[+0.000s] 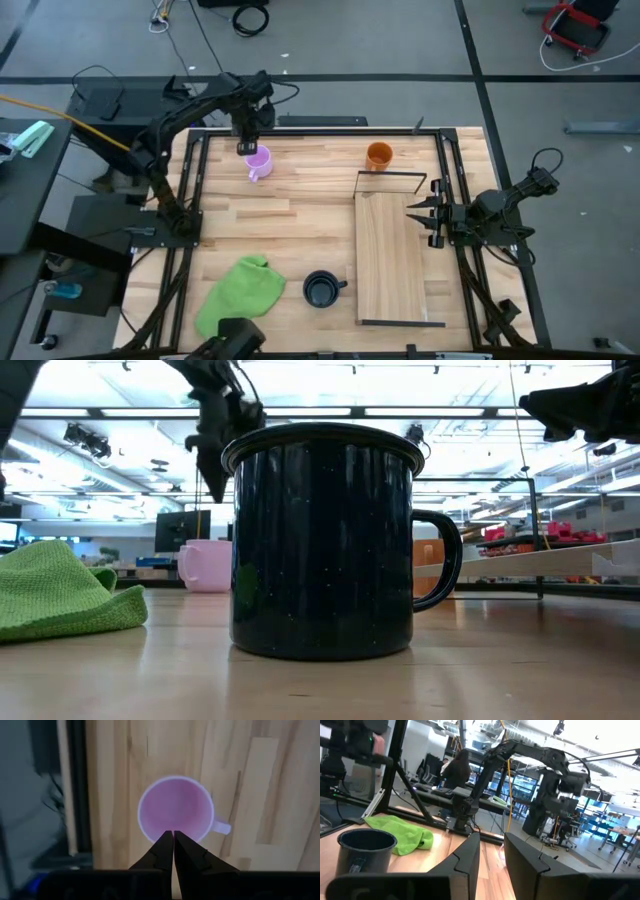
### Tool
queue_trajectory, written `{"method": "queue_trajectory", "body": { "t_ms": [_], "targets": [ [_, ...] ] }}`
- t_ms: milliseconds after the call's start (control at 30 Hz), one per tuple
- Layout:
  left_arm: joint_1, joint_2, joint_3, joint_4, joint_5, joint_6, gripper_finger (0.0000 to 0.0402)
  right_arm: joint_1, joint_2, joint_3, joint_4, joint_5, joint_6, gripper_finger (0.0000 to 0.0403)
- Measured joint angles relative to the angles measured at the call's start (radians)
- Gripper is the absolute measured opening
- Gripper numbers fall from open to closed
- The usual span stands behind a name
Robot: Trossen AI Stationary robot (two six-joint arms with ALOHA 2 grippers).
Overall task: Stack small to large cups/mugs on shelf
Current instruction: Put the light violet mug on the shelf
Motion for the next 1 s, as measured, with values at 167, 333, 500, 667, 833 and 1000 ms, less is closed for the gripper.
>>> {"method": "queue_trajectory", "body": {
  "t_ms": [167,333,500,667,833,1000],
  "targets": [
    [0.040,0.058,0.000,-0.016,-0.001,-0.056,0.0018,0.000,0.000,0.000,0.000,0.000,0.000,0.0097],
    [0.069,0.083,0.000,0.004,0.000,-0.045,0.0029,0.000,0.000,0.000,0.000,0.000,0.000,0.0097],
    [0.075,0.083,-0.014,0.041,0.029,0.005,0.0045,0.000,0.000,0.000,0.000,0.000,0.000,0.0097],
    [0.070,0.083,-0.023,0.053,0.033,0.059,0.0056,0.000,0.000,0.000,0.000,0.000,0.000,0.0097],
    [0.070,0.083,-0.023,0.064,0.035,0.084,0.0064,0.000,0.000,0.000,0.000,0.000,-0.001,0.0096],
    [0.070,0.083,-0.023,0.084,0.042,0.084,0.0071,0.000,0.000,0.000,0.000,0.000,-0.001,0.0097]
  ]
}}
